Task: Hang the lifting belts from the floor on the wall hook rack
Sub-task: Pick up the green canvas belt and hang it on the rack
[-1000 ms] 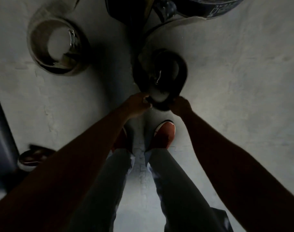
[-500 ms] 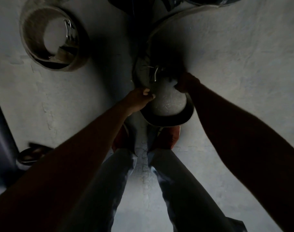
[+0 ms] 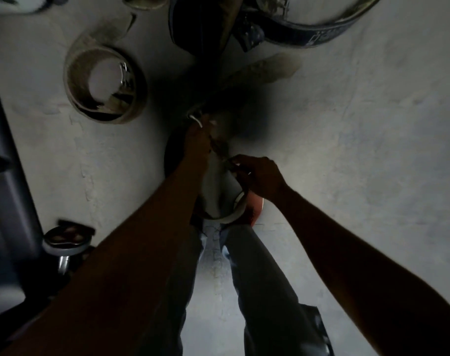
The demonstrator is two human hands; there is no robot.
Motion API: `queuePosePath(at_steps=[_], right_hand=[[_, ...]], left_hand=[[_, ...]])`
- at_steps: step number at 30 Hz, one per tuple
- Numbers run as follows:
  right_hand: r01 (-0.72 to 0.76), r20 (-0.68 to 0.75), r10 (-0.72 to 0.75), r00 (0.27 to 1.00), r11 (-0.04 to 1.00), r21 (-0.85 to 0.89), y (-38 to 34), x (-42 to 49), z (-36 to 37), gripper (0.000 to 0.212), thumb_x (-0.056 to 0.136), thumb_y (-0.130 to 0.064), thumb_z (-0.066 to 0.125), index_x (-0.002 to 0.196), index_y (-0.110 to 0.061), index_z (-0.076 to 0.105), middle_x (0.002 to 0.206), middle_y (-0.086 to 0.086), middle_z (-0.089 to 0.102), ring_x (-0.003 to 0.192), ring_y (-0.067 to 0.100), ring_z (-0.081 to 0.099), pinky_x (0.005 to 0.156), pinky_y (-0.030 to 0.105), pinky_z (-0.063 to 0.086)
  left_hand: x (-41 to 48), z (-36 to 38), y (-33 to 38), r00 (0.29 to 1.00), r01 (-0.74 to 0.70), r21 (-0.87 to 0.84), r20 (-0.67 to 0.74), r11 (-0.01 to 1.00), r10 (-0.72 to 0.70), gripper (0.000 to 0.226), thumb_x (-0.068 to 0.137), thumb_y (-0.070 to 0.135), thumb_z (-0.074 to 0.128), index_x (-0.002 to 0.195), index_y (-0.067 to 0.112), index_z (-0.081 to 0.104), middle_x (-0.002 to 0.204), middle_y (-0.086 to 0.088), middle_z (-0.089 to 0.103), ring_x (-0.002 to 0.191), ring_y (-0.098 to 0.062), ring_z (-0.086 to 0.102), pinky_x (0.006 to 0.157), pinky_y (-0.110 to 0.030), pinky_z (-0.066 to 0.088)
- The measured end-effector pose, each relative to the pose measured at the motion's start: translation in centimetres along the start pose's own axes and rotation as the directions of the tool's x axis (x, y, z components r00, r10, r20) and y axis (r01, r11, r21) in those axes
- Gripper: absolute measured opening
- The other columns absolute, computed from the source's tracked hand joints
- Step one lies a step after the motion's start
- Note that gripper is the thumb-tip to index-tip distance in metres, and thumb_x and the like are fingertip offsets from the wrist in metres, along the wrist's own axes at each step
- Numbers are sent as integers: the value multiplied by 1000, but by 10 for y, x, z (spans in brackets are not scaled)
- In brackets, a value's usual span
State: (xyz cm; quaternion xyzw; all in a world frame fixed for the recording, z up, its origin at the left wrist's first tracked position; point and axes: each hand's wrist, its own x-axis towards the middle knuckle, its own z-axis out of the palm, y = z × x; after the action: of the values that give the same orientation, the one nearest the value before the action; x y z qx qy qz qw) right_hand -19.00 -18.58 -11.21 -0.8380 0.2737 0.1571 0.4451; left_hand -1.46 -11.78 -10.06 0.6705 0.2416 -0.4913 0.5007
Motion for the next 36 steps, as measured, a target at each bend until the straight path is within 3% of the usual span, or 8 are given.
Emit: queuePosePath(at_steps=[5, 9, 14, 19, 21, 23, 28, 36], right_hand=[[-131, 30, 129, 991, 922, 365, -59, -17, -50, 32, 89, -13, 71, 121, -11, 69, 122, 6, 70, 114, 19, 66, 97, 30, 52], [-176, 41, 176, 984, 878, 445, -120, -23, -114, 31, 89, -7, 71, 119, -8, 63, 121, 11, 64, 111, 17, 61, 95, 27, 49], [-100, 103, 42, 994, 749, 655, -193, -44, -197, 33, 87, 7, 67, 111, -10, 53, 109, 15, 62, 102, 19, 64, 86, 30, 55], [-136, 21, 186, 982, 628, 766, -278, -82, -275, 67, 75, -49, 83, 131, -27, 53, 119, -5, 74, 114, 17, 68, 80, 37, 54], [-60, -38, 152, 988, 590, 805, -307, -100, -308, 58, 81, -42, 79, 130, -23, 54, 119, -1, 74, 116, 19, 67, 91, 45, 54], [55, -108, 56, 993, 589, 806, -333, -119, -344, 35, 91, -20, 71, 124, -13, 62, 119, 12, 73, 115, 25, 68, 103, 47, 52], [234, -222, -100, 970, 640, 732, -418, -178, -450, 39, 93, -12, 68, 130, -4, 60, 123, 15, 70, 112, 26, 69, 95, 37, 56], [387, -370, -204, 907, 749, 537, -521, -254, -534, 17, 96, -32, 66, 96, -20, 54, 85, -1, 68, 77, 12, 68, 82, 43, 61]], left_hand=[[-69, -22, 53, 976, -73, 14, 207, 997, 68, 31, 84, 23, 56, 113, 13, 63, 110, -12, 64, 109, -30, 60, 96, -43, 49], [-124, -34, 94, 963, -30, -149, 261, 988, 68, 21, 93, 26, 58, 79, 19, 71, 69, 2, 69, 65, -11, 65, 69, -27, 53], [-206, -29, 150, 943, -126, -70, 303, 989, 142, 27, 104, 21, 43, 119, 11, 63, 107, -2, 73, 98, -16, 69, 94, -34, 55], [-319, -1, 213, 840, -498, 194, 351, 845, 415, 39, 97, 7, 55, 136, 3, 52, 125, -17, 64, 105, -26, 63, 86, -34, 57], [-367, 11, 235, 807, -569, 244, 351, 785, 475, 42, 98, 6, 54, 138, 2, 47, 126, -16, 60, 104, -22, 57, 72, -19, 53], [-404, 21, 258, 772, -614, 234, 377, 754, 511, 42, 98, 10, 54, 139, 6, 46, 132, -16, 58, 111, -23, 57, 81, -24, 54], [-515, 23, 332, 549, -812, 126, 494, 569, 674, 32, 93, 17, 56, 124, 11, 54, 125, -12, 63, 112, -26, 62, 95, -41, 52], [-672, 28, 430, 209, -951, -161, 290, 263, 934, 29, 98, 8, 49, 125, 6, 59, 114, -10, 69, 97, -16, 67, 87, -33, 57]])
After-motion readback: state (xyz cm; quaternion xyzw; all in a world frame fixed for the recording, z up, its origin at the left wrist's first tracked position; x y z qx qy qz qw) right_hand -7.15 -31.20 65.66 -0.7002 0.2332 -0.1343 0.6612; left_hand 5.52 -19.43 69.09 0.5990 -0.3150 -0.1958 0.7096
